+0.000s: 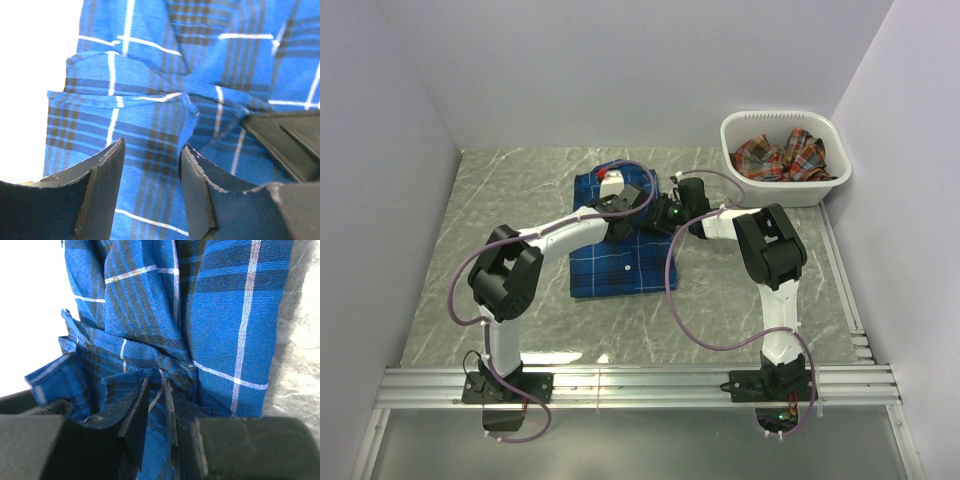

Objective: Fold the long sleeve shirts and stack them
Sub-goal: Fold the shirt

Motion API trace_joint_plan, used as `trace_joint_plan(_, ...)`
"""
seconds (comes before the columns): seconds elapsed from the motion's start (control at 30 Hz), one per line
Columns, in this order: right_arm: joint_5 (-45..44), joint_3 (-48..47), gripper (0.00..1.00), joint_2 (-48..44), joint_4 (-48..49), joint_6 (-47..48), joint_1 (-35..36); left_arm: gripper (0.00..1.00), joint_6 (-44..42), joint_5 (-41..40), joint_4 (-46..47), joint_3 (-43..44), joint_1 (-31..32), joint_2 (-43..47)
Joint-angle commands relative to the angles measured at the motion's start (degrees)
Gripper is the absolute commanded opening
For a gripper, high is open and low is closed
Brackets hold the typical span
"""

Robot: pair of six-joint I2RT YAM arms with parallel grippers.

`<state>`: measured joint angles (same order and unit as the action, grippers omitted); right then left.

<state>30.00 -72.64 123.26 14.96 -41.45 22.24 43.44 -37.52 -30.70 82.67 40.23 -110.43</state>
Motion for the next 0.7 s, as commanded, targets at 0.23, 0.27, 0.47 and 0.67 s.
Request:
trace_joint_plan(0.23,1.46,1.01,0.27,-4.17,0.86,2.69,0.00,0.54,3.67,1.48,7.06,-7.26,-2.17,7.86)
trace_joint_plan(0.27,1.81,0.92,0.27,-4.69,0.95,3.21,0.26,0.54,3.58,1.83,7.06,-7.09,-2.17,7.78)
trace_joint_plan(0.47,4.28,-1.62,0.27,-5.67,-0.19,4.27,1.75,0.50,3.23,3.76,7.41,-6.30,-2.08,6.72)
trace_joint_plan(0.67,4.81,-3.64,0.27,-3.47,-0.72,4.01,2.72,0.47,2.88,4.65,7.76,-6.30,-2.08,6.11)
